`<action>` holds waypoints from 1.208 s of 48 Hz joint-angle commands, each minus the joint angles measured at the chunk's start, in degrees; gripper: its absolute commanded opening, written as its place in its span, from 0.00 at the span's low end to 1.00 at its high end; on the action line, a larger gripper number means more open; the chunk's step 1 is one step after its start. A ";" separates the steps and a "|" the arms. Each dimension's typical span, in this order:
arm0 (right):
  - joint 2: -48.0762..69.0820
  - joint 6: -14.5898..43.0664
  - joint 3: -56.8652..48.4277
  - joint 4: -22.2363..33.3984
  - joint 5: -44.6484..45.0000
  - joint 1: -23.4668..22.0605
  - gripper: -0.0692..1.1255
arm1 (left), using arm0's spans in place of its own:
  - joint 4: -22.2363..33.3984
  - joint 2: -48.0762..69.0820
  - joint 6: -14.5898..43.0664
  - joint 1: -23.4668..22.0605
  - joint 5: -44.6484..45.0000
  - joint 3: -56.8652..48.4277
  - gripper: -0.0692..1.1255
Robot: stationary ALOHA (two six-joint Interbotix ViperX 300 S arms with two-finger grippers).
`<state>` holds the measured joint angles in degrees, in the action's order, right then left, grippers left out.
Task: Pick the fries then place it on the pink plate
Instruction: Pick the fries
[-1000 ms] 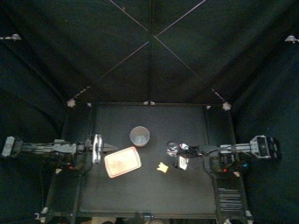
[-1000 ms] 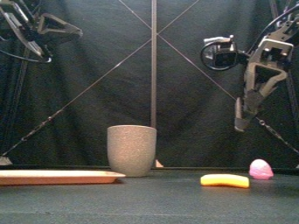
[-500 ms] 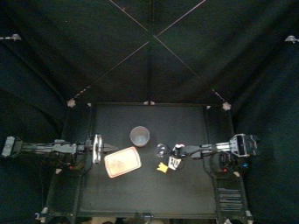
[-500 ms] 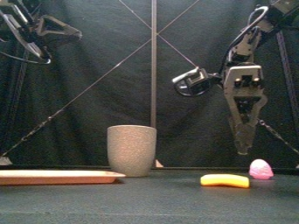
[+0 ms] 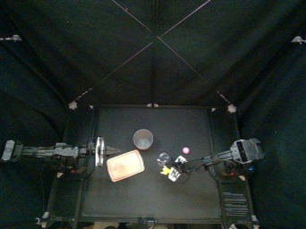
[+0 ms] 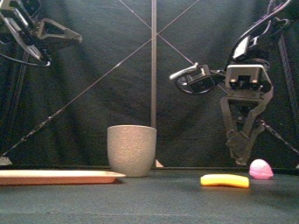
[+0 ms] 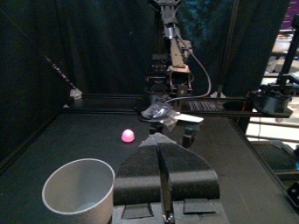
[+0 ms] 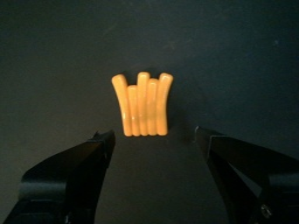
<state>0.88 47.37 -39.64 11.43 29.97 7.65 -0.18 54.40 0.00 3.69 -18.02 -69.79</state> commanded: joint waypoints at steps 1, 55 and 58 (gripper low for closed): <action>-0.26 0.00 1.05 0.09 -1.76 -0.09 0.94 | -0.09 -0.26 0.09 0.26 -0.53 0.70 0.05; -6.06 -0.26 3.96 2.90 -4.31 -0.97 0.73 | -0.26 -0.26 0.26 1.14 -0.62 -0.79 0.05; -5.98 -0.09 4.04 2.90 -4.31 -0.97 0.67 | -0.18 -0.26 0.26 1.23 -0.62 -0.79 0.05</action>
<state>-6.42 47.20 -36.74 14.41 25.84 6.59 -0.26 54.40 0.18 4.75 -18.11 -71.54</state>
